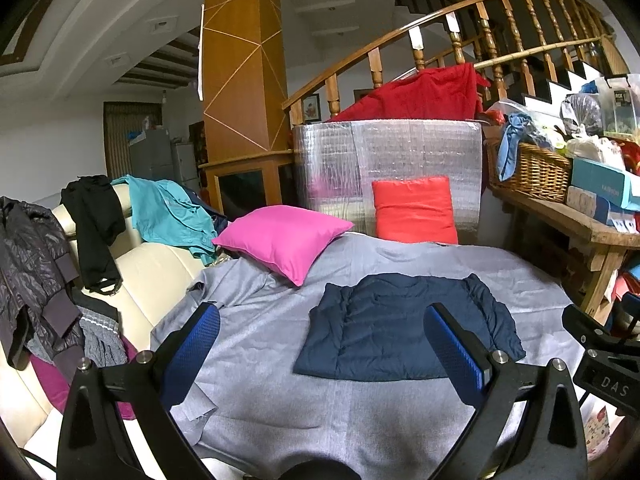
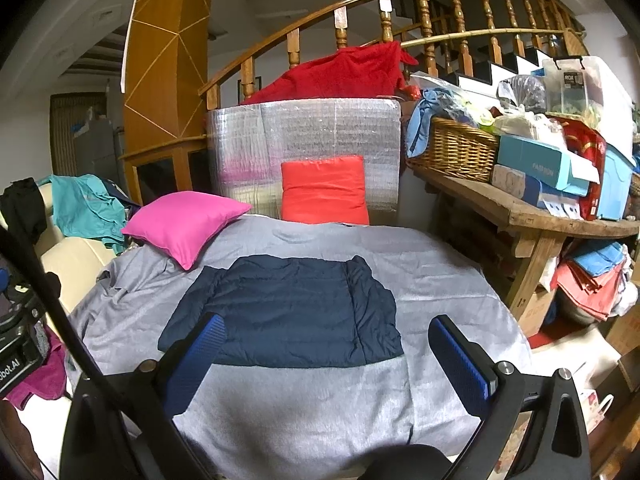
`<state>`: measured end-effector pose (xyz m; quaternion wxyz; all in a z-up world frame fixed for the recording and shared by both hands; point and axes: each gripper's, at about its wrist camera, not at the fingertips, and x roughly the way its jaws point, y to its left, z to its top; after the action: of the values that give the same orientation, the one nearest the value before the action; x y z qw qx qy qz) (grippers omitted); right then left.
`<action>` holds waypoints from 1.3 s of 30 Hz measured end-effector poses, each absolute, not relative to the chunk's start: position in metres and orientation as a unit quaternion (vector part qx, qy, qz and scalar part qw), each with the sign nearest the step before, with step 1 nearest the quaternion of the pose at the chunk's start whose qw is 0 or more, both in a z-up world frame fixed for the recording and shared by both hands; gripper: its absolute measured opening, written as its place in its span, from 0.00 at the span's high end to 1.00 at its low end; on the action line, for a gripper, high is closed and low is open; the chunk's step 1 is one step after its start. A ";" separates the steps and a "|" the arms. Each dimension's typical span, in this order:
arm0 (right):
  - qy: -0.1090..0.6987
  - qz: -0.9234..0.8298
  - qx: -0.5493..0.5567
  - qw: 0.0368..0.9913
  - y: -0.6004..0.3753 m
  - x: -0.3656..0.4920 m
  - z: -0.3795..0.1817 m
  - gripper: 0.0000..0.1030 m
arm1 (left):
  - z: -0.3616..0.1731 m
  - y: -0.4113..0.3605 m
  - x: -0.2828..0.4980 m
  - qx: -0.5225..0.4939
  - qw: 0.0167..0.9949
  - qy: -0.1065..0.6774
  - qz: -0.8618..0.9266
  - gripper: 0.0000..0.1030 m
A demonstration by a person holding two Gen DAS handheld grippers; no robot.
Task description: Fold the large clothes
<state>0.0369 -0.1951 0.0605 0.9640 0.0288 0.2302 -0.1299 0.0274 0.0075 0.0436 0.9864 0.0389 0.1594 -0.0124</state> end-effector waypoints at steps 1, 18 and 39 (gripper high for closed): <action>0.229 -0.130 0.027 0.964 -0.195 0.037 0.062 0.00 | 0.044 0.008 0.027 0.038 0.987 0.159 -0.013 0.01; 0.222 -0.128 0.021 0.966 -0.179 0.022 0.080 0.00 | 0.053 0.020 0.002 0.034 0.989 0.146 -0.015 0.01; 0.240 -0.135 0.053 0.960 -0.215 0.067 0.063 0.00 | 0.045 -0.014 0.049 0.051 0.980 0.190 -0.018 0.01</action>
<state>0.0669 -0.2150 0.0632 0.9600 0.0535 0.2396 -0.1347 0.0493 -0.0140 0.0455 0.9804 0.0512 0.1895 -0.0185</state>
